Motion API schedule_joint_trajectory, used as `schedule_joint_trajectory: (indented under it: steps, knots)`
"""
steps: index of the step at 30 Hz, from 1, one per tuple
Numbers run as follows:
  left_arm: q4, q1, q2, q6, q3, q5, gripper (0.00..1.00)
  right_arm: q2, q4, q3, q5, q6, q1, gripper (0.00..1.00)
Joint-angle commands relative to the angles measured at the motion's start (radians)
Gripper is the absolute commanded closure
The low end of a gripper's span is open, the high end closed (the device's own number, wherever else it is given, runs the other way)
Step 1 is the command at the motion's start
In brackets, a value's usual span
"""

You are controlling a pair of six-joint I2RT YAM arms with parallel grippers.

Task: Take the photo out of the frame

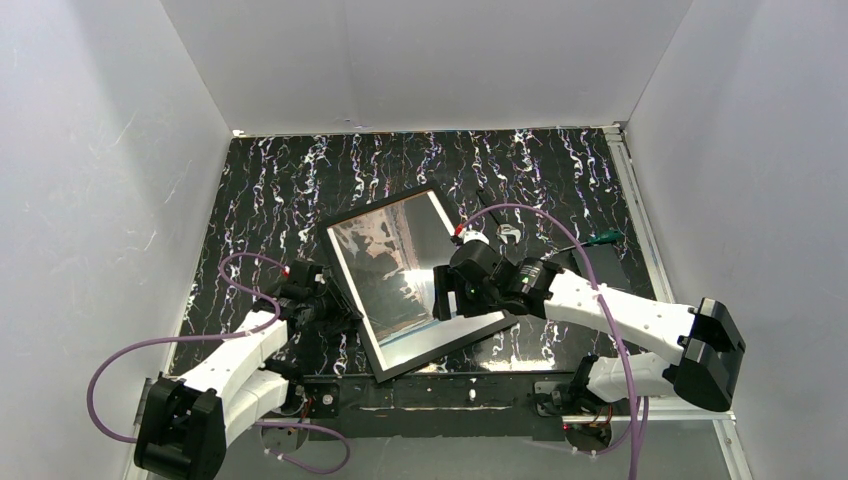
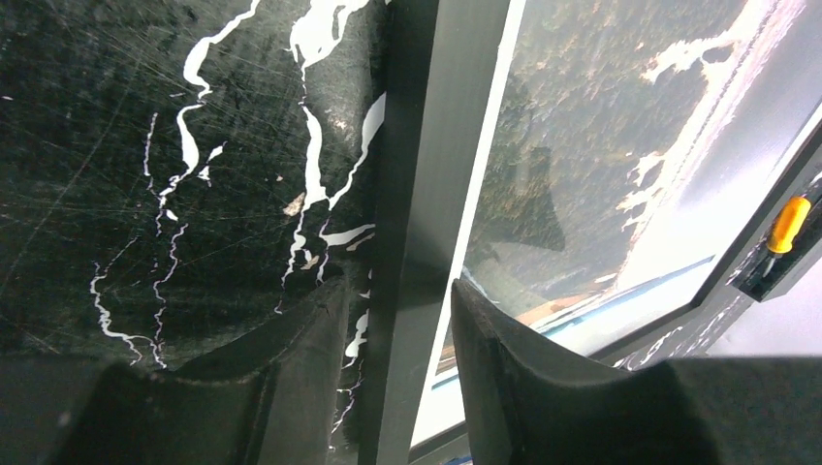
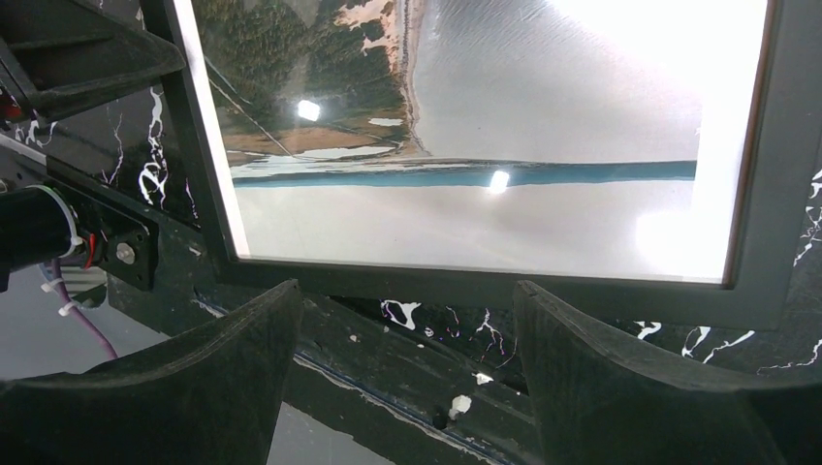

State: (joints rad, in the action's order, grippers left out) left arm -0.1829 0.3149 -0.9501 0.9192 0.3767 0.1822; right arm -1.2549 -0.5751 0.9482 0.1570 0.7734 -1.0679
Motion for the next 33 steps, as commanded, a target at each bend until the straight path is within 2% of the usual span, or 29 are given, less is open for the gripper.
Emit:
schedule_joint_trajectory:
  steps: [1, 5, 8, 13, 17, 27, 33]
  knots:
    - [0.065, 0.005, -0.023, 0.015, -0.039, -0.02, 0.58, -0.007, 0.031, 0.028, 0.025, 0.011, -0.018, 0.13]
    - [0.062, 0.004, -0.038, 0.015, -0.037, -0.013, 0.6, -0.02, 0.034, 0.03, 0.042, 0.005, -0.035, 0.13]
    - [0.066, 0.004, -0.047, 0.008, -0.034, -0.01, 0.64, -0.041, 0.025, 0.041, 0.059, 0.001, -0.047, 0.13]
    - [0.091, 0.004, -0.045, -0.001, -0.017, -0.011, 0.82, -0.081, 0.017, 0.069, 0.103, -0.026, -0.085, 0.13]
    - [0.144, 0.005, -0.034, -0.008, 0.014, -0.014, 1.0, -0.107, 0.049, 0.09, 0.162, -0.097, -0.155, 0.14]
    - [0.461, 0.004, -0.083, 0.018, 0.233, -0.041, 1.0, -0.206, 0.107, 0.169, 0.432, -0.412, -0.438, 0.11]
    - [0.554, 0.005, -0.086, 0.029, 0.318, -0.043, 1.0, -0.29, 0.142, 0.207, 0.54, -0.605, -0.6, 0.1]
